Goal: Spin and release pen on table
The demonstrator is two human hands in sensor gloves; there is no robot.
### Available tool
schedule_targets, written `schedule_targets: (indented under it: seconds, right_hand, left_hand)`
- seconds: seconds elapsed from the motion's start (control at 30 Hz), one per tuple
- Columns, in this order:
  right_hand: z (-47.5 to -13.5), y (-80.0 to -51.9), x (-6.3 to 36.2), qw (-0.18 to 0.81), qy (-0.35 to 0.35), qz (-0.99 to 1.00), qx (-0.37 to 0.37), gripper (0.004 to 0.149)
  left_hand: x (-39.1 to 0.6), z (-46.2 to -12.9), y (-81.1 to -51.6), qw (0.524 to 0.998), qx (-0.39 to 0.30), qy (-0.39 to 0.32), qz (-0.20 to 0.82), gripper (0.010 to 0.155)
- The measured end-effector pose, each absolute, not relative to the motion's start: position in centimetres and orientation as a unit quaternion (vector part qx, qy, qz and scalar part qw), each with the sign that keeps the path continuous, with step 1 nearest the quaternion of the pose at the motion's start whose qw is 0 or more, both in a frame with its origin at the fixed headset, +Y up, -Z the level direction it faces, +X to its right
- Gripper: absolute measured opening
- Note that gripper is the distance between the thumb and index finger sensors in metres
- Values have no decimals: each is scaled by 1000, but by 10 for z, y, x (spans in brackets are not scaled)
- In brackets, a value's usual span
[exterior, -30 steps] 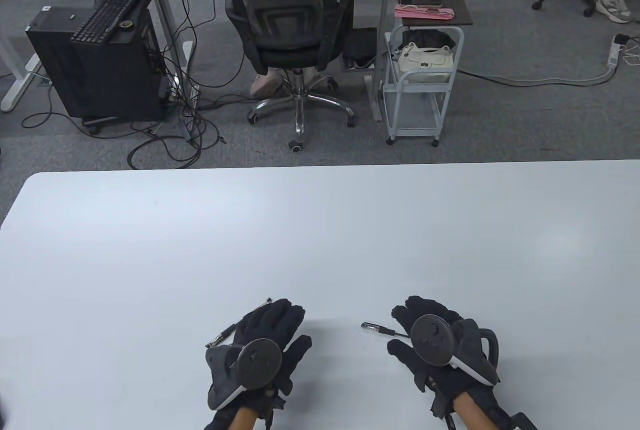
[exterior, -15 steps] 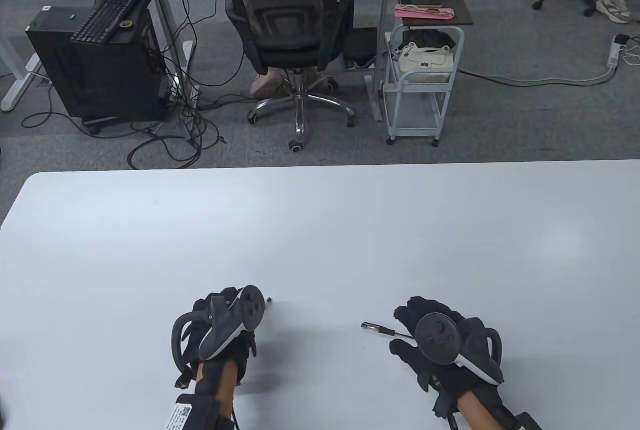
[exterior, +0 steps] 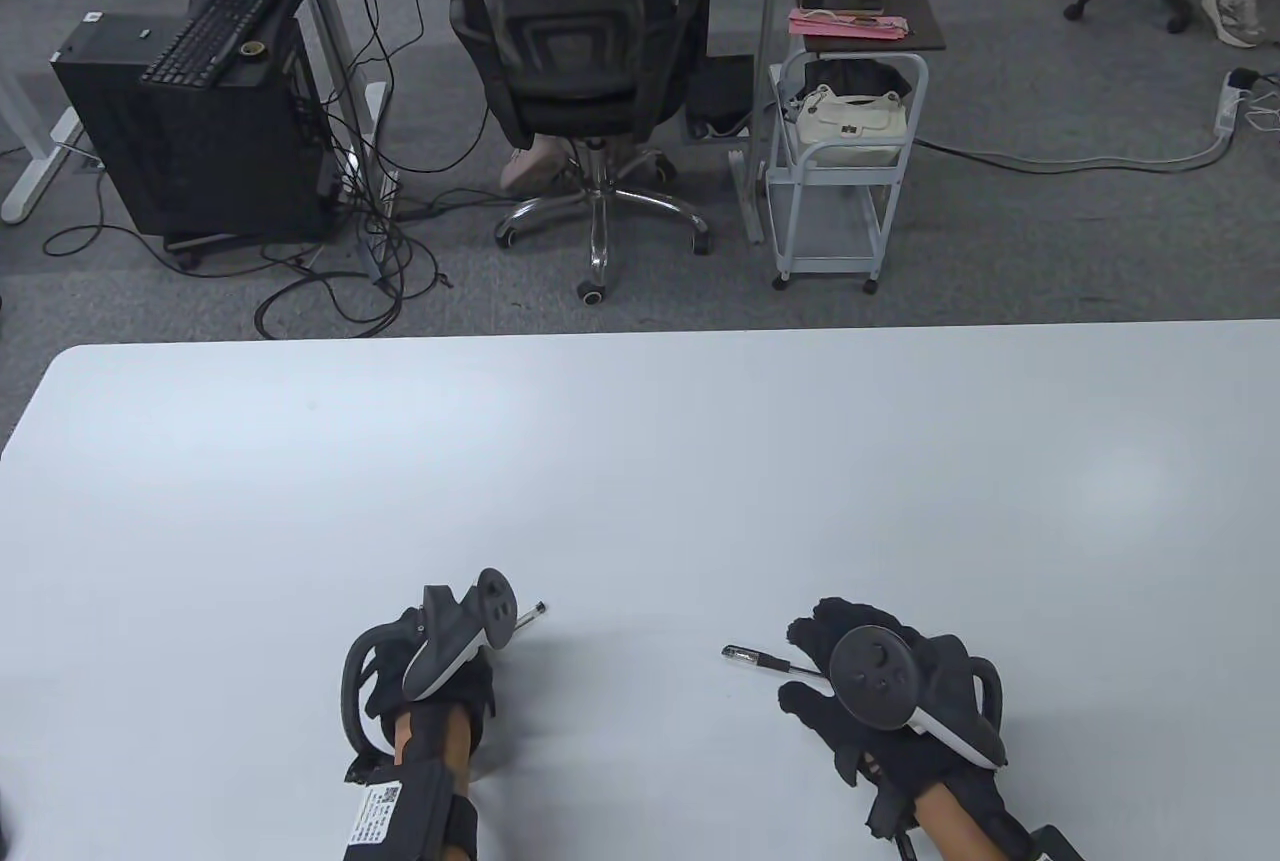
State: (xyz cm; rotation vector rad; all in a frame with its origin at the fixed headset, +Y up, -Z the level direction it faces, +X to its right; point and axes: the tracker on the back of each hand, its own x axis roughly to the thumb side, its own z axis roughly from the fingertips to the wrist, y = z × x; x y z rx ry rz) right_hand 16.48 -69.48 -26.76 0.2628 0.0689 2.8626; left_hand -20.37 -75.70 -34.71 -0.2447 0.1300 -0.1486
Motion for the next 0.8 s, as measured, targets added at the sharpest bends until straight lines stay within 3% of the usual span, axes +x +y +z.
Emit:
schedule_targets:
  seconds: [0.13, 0.37, 0.5, 0.63, 0.8]
  right_hand:
    - [-268, -695, 165, 134, 26, 986, 91, 63]
    - [-268, -696, 163, 133, 26, 986, 93, 63]
    - [-268, -696, 163, 132, 27, 987, 93, 63]
    - [-268, -696, 163, 131, 27, 987, 93, 63]
    - [-269, -696, 162, 131, 29, 987, 93, 63]
  left_hand:
    - [-186, -346, -752, 988, -119, 19, -93, 41]
    - [-113, -326, -732, 979, -61, -164, -103, 40]
    - [-79, -314, -735, 962, -70, -229, -133, 40]
    - [-66, -312, -752, 950, -100, -250, -160, 39]
    - [-72, -313, -754, 955, -101, -250, -123, 38]
